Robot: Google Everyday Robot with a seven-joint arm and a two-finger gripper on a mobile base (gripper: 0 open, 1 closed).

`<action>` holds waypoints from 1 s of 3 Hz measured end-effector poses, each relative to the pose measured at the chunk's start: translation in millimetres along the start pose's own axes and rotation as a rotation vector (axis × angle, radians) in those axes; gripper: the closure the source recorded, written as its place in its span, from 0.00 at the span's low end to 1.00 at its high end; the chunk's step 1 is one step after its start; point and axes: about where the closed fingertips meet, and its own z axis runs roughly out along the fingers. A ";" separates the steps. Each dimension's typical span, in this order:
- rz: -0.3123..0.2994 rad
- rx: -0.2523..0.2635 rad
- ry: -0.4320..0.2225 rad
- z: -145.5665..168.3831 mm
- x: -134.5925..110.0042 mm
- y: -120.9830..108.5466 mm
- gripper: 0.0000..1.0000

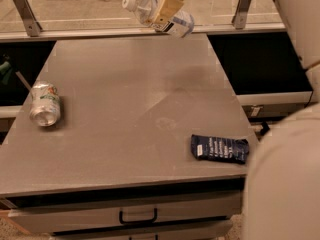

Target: Knock blue plastic bottle over

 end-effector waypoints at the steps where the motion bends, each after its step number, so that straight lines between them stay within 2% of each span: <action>1: -0.138 0.031 0.118 -21.1 -6.3 22.6 1.00; 2: -0.240 -0.042 0.198 5.2 -7.9 65.3 1.00; 3: -0.312 -0.237 0.269 72.6 4.6 122.4 1.00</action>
Offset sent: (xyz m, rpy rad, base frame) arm -0.1110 0.0175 -0.2066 -0.6054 0.1461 0.2594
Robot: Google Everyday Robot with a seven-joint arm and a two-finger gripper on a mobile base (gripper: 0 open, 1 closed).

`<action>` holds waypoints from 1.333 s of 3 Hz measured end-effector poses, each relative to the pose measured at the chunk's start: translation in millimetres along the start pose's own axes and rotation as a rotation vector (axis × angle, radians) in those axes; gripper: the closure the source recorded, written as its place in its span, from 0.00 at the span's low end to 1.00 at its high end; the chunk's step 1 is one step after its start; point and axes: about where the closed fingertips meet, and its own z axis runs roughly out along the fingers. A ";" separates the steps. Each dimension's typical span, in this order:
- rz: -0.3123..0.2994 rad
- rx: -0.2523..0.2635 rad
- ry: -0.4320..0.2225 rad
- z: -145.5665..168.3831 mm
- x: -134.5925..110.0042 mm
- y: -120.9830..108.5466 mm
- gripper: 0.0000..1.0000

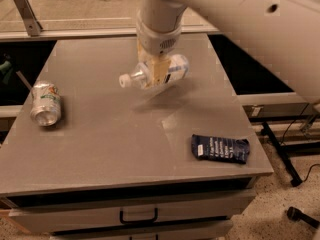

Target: Knock blue plastic bottle over

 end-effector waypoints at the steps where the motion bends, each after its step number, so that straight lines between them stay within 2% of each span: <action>1: -0.052 -0.159 0.016 51.8 -14.6 16.4 0.81; 2: -0.059 -0.196 0.013 58.1 -17.6 14.6 0.58; 3: -0.059 -0.196 0.013 58.0 -17.6 14.5 0.35; 4: -0.050 -0.215 -0.005 60.7 -15.8 1.7 0.12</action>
Offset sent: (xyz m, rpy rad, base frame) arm 0.0100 0.0366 -0.0842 -0.1769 0.2679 0.0744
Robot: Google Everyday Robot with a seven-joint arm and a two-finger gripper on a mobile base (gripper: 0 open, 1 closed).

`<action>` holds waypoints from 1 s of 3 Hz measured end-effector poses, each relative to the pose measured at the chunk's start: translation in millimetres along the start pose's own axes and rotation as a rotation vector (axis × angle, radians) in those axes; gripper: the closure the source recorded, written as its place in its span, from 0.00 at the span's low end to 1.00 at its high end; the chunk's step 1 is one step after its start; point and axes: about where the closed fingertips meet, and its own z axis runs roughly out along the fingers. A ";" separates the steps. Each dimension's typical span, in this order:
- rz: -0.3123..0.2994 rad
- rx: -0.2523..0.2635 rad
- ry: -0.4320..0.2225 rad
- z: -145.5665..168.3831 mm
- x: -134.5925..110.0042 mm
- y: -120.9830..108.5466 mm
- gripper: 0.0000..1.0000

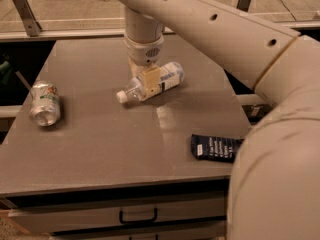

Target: Knock blue plastic bottle over

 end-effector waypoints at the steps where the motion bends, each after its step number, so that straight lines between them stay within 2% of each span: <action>1: 0.004 -0.020 -0.053 -7.6 1.8 -20.2 0.00; 2: 0.003 -0.021 -0.100 -15.5 -0.9 -31.5 0.00; 3: 0.097 0.008 -0.190 -23.4 23.6 -43.3 0.00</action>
Offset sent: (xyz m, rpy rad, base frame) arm 0.0163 0.0089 0.0361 0.0718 0.1593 0.0210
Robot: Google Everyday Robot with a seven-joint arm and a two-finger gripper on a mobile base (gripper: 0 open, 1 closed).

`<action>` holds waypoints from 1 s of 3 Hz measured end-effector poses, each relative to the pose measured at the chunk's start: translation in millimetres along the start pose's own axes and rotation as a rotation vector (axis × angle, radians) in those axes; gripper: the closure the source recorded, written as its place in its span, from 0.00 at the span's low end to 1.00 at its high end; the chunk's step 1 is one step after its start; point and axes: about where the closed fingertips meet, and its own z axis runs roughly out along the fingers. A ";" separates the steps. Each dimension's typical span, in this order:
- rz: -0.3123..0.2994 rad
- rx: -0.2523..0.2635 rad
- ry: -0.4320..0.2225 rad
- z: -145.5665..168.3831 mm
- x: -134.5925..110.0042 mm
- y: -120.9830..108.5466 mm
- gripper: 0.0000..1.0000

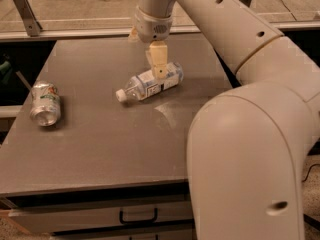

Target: Knock blue plastic bottle over

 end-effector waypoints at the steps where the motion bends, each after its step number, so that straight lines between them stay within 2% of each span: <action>1: 0.183 0.079 -0.160 -22.7 46.2 -2.9 0.00; 2: 0.412 0.237 -0.347 -73.5 118.1 14.5 0.00; 3: 0.576 0.428 -0.471 -145.2 180.2 48.4 0.00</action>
Offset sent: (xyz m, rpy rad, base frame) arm 0.0686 -0.2843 0.1459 0.7706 0.0476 -0.6685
